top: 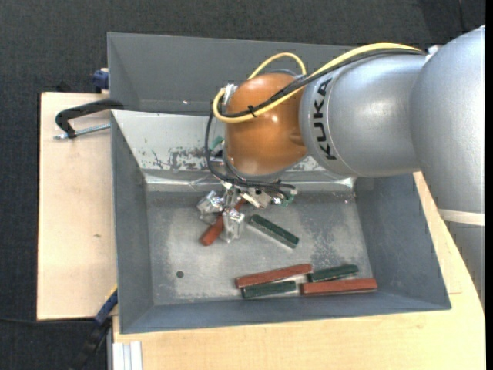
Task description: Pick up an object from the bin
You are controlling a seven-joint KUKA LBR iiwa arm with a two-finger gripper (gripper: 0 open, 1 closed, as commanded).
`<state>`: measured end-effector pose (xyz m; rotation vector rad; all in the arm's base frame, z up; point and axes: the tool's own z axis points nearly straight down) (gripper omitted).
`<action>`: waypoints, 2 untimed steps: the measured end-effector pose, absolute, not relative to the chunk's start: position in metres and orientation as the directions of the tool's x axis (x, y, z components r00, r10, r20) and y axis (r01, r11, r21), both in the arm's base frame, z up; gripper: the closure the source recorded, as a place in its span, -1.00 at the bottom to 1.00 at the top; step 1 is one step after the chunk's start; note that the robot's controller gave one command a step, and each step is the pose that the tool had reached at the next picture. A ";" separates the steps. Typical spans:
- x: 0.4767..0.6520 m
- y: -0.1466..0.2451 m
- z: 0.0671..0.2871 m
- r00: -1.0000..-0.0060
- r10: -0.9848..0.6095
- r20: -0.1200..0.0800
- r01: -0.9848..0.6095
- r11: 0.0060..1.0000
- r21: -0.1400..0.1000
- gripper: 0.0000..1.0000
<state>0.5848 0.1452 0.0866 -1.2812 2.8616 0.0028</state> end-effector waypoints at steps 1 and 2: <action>0.580 0.130 0.081 -0.591 -0.807 -0.006 -0.807 0.591 -0.001 1.00; 0.559 0.164 0.132 -0.633 -0.774 -0.006 -0.774 0.633 0.000 1.00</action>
Offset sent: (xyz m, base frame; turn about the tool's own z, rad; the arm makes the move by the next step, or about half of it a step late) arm -0.0271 0.0169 0.0443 -0.0446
